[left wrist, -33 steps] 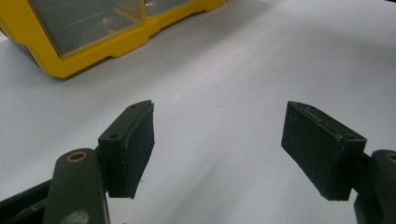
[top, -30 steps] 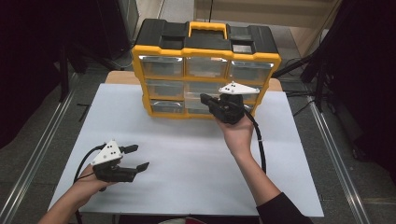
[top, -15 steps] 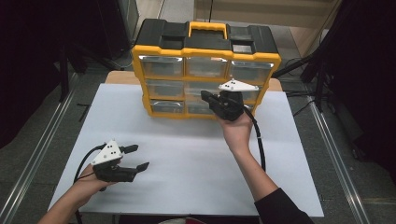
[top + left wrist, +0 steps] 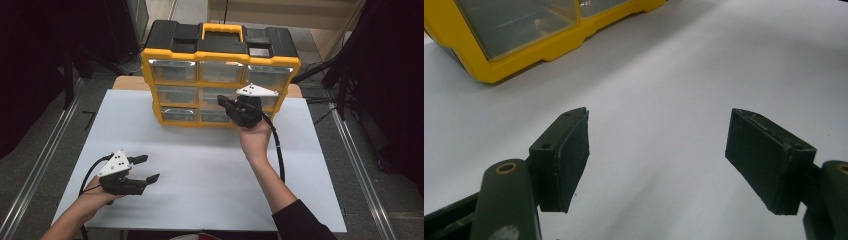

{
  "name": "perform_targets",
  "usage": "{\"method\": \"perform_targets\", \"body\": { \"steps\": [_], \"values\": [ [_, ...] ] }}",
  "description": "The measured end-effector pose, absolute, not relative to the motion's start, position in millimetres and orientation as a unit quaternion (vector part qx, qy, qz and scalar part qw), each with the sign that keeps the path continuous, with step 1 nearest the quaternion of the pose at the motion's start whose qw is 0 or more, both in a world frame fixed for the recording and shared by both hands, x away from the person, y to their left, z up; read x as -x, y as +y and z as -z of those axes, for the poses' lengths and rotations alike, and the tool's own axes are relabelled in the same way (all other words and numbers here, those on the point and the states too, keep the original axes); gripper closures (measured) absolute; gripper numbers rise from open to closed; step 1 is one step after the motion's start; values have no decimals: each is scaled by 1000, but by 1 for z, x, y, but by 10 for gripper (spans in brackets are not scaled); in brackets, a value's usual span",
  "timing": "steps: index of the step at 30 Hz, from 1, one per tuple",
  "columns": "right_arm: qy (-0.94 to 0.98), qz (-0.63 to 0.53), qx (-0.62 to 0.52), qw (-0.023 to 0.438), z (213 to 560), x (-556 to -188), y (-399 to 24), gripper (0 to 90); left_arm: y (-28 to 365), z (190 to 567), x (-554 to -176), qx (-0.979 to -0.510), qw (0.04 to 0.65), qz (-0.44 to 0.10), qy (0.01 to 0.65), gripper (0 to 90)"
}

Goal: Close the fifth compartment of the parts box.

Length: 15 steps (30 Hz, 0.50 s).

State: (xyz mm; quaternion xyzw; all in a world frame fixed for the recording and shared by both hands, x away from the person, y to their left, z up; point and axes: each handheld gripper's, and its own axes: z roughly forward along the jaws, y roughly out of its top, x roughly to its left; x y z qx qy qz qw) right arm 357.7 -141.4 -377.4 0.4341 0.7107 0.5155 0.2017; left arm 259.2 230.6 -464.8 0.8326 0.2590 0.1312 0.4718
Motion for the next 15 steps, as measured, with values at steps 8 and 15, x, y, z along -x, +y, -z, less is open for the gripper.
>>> {"method": "perform_targets", "body": {
  "steps": [8, 15],
  "values": [
    [708, -516, -436, 206, 379, -360, -143, 900, 231, 465, -259, -834, 471, -131, 258, 257],
    [705, -518, -436, 211, 380, -363, -144, 900, 231, 465, -259, -834, 470, -131, 258, 257]
  ]
}}
